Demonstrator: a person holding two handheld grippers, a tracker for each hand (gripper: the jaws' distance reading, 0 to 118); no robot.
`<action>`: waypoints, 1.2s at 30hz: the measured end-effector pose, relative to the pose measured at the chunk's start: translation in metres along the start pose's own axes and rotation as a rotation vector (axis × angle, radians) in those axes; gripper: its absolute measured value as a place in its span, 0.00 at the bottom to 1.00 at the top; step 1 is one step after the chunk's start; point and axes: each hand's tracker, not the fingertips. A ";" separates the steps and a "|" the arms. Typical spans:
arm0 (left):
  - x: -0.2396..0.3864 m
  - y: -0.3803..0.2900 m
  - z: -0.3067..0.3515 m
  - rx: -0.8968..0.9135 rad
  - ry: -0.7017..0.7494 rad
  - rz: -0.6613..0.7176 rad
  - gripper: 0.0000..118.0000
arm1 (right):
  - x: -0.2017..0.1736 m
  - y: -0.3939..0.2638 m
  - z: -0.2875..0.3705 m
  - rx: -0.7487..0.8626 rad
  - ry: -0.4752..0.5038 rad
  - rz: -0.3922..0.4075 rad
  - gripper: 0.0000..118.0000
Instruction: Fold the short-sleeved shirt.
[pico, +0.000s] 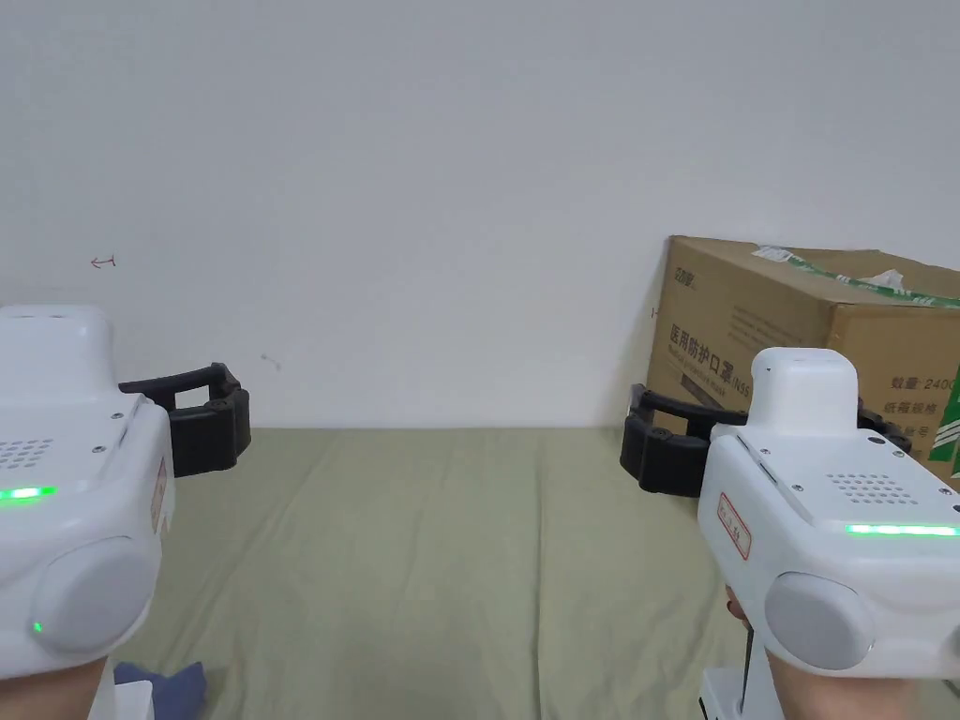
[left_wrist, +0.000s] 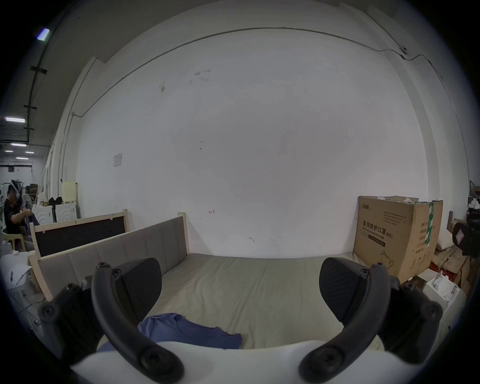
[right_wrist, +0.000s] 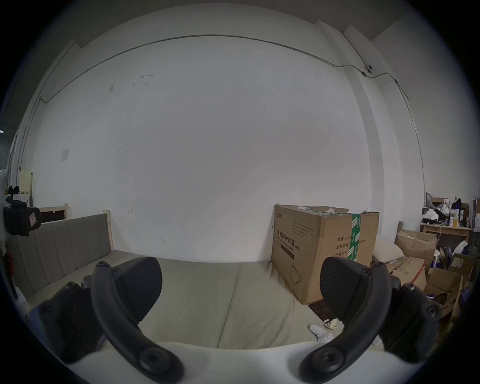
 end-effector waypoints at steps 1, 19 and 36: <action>0.000 0.000 0.000 0.001 -0.001 -0.001 1.00 | 0.000 0.000 0.000 0.003 -0.001 0.004 1.00; 0.003 0.000 -0.003 -0.002 0.002 -0.014 1.00 | -0.002 -0.001 0.000 -0.001 -0.001 0.013 1.00; 0.001 -0.006 -0.004 -0.011 -0.023 -0.032 0.00 | -0.009 -0.016 0.003 -0.019 -0.066 0.000 0.00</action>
